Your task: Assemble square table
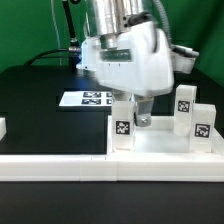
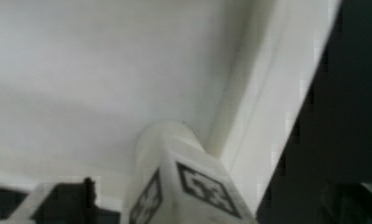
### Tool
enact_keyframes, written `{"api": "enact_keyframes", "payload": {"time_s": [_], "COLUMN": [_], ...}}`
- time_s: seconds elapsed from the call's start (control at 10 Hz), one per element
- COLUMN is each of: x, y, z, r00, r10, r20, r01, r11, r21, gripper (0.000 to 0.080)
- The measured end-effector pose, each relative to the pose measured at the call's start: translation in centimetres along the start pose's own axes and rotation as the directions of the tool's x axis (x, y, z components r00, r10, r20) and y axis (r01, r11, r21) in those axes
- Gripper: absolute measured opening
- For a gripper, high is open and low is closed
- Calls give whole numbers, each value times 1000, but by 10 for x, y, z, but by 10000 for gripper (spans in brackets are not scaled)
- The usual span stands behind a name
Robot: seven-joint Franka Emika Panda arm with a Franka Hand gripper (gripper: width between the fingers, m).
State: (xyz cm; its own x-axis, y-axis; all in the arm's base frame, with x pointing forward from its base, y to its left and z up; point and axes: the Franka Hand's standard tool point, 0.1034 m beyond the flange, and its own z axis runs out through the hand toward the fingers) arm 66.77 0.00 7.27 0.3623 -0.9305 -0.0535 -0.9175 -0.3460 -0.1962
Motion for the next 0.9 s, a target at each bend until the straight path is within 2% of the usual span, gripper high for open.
{"api": "enact_keyframes", "payload": {"time_s": [0.1,0.4,0.6,0.8,0.9], "x": [1,5,10,10,10], "y": [7,9,10,8,8], "z": [-3,-2,-4,-6,-6], "r00": [986,926,708,515,548], "r10": [-167,-377,-706,-856,-835], "r20": [7,0,12,46,44], "r01": [167,377,705,857,836], "r11": [986,926,706,512,545], "r21": [-2,-19,-59,-63,-66], "gripper": [643,648,649,649,649]}}
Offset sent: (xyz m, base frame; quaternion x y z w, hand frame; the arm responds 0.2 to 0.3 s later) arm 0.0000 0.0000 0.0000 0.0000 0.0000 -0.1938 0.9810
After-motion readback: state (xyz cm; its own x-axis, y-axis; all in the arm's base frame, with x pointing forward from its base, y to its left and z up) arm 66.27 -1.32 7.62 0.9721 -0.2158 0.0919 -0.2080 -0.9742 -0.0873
